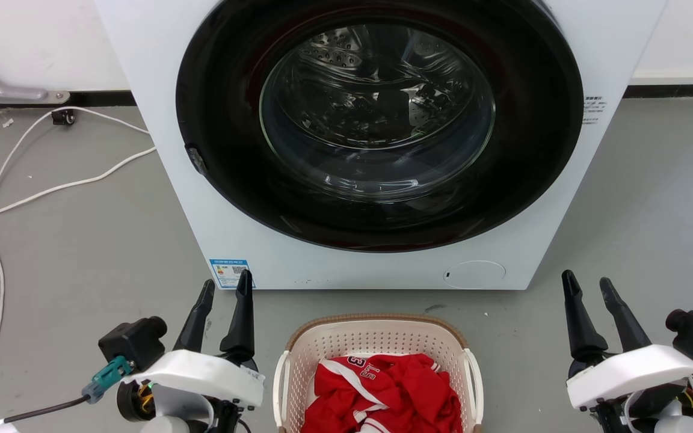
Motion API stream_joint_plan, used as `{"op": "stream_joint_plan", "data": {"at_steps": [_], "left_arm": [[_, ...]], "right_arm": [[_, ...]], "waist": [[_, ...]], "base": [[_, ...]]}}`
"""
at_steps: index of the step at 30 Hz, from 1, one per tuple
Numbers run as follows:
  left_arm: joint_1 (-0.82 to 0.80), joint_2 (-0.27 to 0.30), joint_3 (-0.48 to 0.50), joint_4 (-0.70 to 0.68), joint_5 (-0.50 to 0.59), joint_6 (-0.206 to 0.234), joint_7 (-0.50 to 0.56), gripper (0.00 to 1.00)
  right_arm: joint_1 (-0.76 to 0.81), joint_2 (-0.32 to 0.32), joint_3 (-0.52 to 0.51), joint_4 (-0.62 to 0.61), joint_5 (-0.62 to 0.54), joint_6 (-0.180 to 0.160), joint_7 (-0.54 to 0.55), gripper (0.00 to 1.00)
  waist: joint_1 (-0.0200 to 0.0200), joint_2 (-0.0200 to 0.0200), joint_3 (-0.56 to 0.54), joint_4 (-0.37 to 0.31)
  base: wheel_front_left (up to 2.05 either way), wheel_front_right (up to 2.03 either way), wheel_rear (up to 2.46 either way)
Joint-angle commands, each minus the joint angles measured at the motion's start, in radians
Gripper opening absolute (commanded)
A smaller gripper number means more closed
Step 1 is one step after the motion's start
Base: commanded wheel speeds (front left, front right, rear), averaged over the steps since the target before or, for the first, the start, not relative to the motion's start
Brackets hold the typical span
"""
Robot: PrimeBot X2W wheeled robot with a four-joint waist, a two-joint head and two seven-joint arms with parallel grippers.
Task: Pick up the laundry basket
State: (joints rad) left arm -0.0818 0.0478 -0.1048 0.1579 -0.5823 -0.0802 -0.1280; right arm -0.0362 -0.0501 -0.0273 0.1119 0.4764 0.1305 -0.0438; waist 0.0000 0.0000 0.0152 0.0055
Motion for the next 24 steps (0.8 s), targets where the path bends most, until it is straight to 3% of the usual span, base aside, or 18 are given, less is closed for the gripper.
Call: {"op": "stream_joint_plan", "data": {"at_steps": [1, 24], "left_arm": [[-0.018, 0.003, -0.006, -0.013, 0.032, 0.003, -0.012, 1.0], [-0.015, 0.018, -0.055, 0.03, 0.279, 0.037, -0.066, 1.0]], "right_arm": [[-0.003, -0.001, 0.002, -0.017, -0.037, 0.0, -0.005, 1.0], [0.025, -0.001, 0.018, -0.027, -0.267, 0.0, -0.02, 1.0]], "waist": [[0.0, 0.0, 0.0, 0.0], [0.0, 0.0, -0.002, -0.003]], "base": [[0.0, 0.0, 0.0], [0.0, 0.0, 0.0]]}}
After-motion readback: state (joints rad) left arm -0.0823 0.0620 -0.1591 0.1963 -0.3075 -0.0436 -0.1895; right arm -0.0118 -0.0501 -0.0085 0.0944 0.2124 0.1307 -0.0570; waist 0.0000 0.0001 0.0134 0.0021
